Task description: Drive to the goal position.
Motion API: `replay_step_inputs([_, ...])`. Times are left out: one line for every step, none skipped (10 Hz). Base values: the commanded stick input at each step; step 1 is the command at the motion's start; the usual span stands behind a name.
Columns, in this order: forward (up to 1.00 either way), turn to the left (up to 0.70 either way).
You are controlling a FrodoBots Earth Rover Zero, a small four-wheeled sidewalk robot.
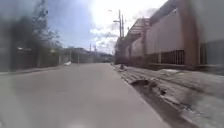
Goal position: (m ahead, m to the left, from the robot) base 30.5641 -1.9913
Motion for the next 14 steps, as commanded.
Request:
replay_step_inputs([1.00,0.00])
replay_step_inputs([1.00,0.00])
replay_step_inputs([1.00,0.00])
replay_step_inputs([1.00,0.00])
replay_step_inputs([1.00,0.00])
replay_step_inputs([1.00,0.00])
replay_step_inputs([1.00,0.00])
replay_step_inputs([1.00,0.00])
replay_step_inputs([1.00,0.00])
replay_step_inputs([1.00,0.00])
replay_step_inputs([1.00,0.00])
replay_step_inputs([1.00,0.00])
replay_step_inputs([1.00,0.00])
replay_step_inputs([1.00,0.00])
